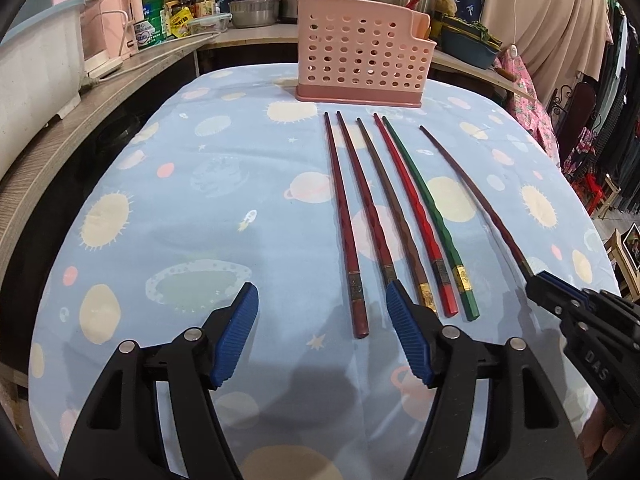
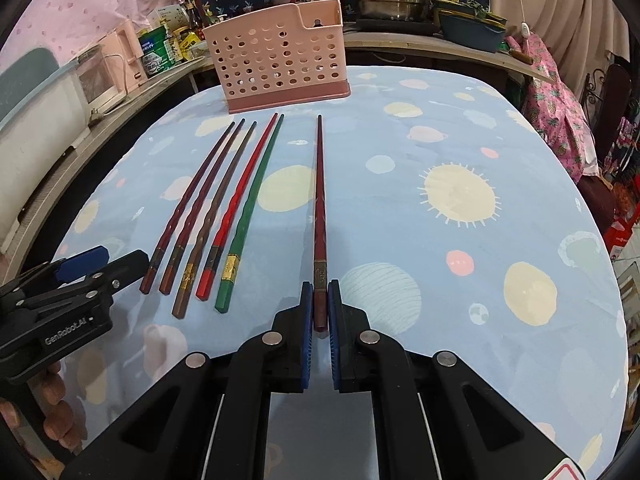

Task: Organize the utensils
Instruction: 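Grasp a dark red chopstick with the right tool while the left tool grasps another dark red chopstick, then lift both chopsticks and carry them above the pink holder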

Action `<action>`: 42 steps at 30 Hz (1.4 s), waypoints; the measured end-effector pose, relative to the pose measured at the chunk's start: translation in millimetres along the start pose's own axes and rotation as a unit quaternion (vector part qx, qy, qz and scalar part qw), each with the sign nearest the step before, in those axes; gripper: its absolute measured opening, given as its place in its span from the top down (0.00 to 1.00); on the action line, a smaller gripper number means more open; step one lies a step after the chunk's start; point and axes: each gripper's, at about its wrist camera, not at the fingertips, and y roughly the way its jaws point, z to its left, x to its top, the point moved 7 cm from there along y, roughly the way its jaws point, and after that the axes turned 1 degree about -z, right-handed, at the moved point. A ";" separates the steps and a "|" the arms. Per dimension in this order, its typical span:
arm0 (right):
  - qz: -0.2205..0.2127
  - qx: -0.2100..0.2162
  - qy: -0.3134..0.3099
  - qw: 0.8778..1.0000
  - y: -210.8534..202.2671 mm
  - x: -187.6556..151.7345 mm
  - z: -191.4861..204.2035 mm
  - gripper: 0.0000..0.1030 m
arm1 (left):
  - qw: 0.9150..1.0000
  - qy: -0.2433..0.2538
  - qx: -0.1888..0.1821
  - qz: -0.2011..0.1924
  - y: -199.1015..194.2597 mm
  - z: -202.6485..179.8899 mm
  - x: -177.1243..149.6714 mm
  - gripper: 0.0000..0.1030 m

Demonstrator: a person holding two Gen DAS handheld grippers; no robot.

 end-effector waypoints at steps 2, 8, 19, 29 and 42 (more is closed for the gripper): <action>-0.001 0.001 0.001 1.000 -3.1 -1.3 -0.1 0.93 | 1.000 0.002 0.004 0.002 4.2 -0.7 -0.3 0.39; -0.004 0.002 -0.002 1.000 -8.8 -4.1 1.4 0.93 | 1.000 0.009 0.016 0.007 14.2 -0.9 -3.2 0.46; -0.001 0.009 -0.005 1.000 -8.2 -7.4 5.5 0.93 | 1.000 0.024 0.004 0.007 11.8 -6.3 -4.5 0.93; -0.020 0.008 -0.008 1.000 -24.2 -1.1 8.2 0.93 | 1.000 0.014 -0.014 -0.006 -17.2 -7.3 2.2 0.93; -0.108 0.016 0.005 0.994 -92.4 57.0 5.8 0.93 | 0.996 -0.008 -0.028 -0.080 -91.0 1.1 58.5 0.93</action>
